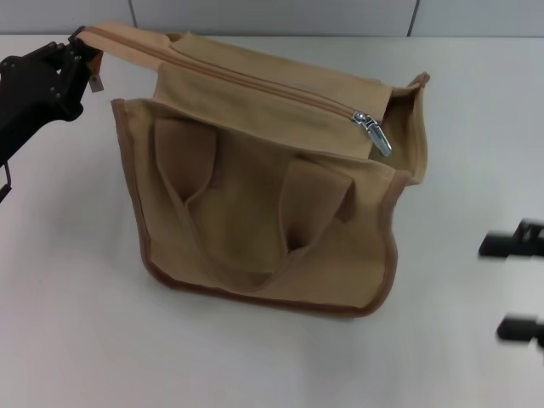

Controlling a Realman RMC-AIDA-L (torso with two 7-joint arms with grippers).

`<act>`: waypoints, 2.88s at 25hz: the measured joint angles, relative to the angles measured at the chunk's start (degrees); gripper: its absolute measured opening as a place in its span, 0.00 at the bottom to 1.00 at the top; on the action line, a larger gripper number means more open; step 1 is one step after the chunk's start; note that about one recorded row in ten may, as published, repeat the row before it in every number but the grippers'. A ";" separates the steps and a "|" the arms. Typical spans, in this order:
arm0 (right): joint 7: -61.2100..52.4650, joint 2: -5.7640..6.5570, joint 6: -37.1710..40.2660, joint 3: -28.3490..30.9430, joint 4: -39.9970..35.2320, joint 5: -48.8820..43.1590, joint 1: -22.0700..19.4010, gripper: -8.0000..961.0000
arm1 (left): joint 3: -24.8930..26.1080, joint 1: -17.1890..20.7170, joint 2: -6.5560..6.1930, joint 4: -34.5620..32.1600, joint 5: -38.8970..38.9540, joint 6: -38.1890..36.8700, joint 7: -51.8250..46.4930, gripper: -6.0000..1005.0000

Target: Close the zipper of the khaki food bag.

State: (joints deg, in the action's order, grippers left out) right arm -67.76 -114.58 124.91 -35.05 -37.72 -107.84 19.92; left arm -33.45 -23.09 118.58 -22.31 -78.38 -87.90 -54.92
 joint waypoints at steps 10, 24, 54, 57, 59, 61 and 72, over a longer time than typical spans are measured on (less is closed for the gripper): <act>10.34 -2.69 -6.41 -0.31 0.60 -12.00 -0.77 0.77 | -0.19 0.67 0.00 1.10 -0.06 0.52 0.28 0.03; 10.59 -3.10 -9.50 -0.37 2.04 -12.51 -0.02 0.77 | -3.21 1.88 -1.87 -8.20 -3.76 0.05 -10.89 0.15; 9.88 -4.31 -15.71 -1.69 7.69 -15.80 5.63 0.77 | -15.64 -0.18 -1.60 -3.97 -23.77 -24.06 -10.73 0.82; 10.55 -4.38 -16.80 -2.23 9.20 -15.90 5.75 0.77 | -15.93 0.25 -0.50 -2.45 -27.65 -21.78 -5.79 0.82; 11.70 -4.46 -17.71 -2.35 10.68 -15.89 5.80 0.77 | -15.97 0.44 -0.16 -1.54 -29.56 -19.75 -3.77 0.82; 12.65 -4.49 -18.88 -2.37 12.20 -15.84 5.81 0.77 | -16.09 0.31 -0.17 0.29 -30.81 -17.54 -1.97 0.82; 14.42 -4.61 -20.62 -1.80 15.08 -15.39 6.03 0.77 | -16.27 -0.69 -0.80 1.25 -32.42 -15.00 -0.54 0.82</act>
State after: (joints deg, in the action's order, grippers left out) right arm -53.34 -119.19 104.29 -36.85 -22.64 -123.23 25.95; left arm -49.72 -23.78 117.78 -21.06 -110.80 -102.90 -55.47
